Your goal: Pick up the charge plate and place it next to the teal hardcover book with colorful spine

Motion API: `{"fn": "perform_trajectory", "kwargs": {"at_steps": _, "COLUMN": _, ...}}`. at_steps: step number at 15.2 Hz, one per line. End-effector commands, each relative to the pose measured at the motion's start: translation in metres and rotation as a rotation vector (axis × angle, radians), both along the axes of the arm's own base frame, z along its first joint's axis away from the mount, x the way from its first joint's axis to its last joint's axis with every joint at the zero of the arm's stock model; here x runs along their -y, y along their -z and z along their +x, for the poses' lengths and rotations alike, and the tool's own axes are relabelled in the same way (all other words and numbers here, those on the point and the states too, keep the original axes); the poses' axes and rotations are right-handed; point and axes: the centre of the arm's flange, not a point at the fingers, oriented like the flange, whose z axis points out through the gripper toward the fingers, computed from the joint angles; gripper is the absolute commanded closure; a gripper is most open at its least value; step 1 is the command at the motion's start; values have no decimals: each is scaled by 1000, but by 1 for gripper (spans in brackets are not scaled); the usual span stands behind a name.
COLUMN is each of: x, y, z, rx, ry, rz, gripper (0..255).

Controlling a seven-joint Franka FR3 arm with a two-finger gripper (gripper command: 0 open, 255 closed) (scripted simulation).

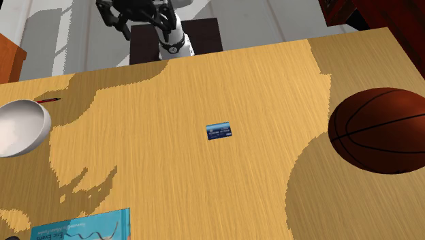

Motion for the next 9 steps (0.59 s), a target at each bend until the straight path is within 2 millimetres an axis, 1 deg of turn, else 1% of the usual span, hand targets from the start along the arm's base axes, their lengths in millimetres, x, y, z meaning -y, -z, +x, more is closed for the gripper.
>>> {"fn": "perform_trajectory", "kwargs": {"at_steps": 1, "x": 0, "y": 0, "z": 0, "rx": 0, "ry": 0, "rz": 0, "gripper": 0}}
{"fn": "perform_trajectory", "kwargs": {"at_steps": 9, "x": -39, "y": 71, "z": 55, "rx": -110, "ry": 430, "rz": 147, "gripper": 0}}
